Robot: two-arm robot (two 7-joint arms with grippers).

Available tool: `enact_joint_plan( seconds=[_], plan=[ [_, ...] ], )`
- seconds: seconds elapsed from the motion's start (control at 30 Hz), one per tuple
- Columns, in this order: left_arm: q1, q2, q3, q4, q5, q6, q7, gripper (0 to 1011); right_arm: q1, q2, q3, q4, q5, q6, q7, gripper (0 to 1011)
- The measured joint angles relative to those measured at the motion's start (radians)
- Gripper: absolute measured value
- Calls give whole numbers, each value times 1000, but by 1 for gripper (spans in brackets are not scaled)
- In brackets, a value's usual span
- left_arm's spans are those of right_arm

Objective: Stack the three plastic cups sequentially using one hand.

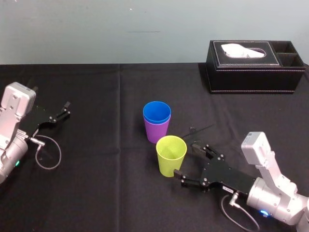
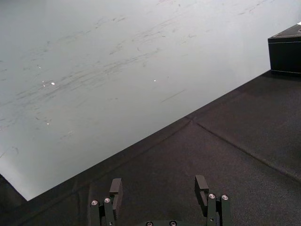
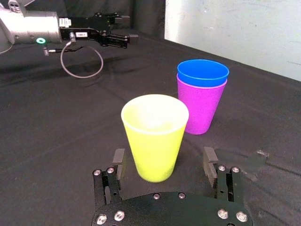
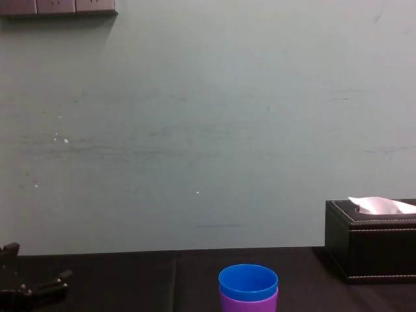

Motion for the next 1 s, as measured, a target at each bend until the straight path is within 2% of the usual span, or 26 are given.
enact_joint_plan(
  seconds=[0.6, 1.0],
  plan=[
    [0, 0, 0, 0, 0, 0, 0, 1011, 62, -63, -40, 43, -15, 6, -21, 1000],
    [0, 0, 0, 0, 0, 0, 0, 1011, 90, -85, -53, 67, -28, 8, -32, 1000]
  ],
)
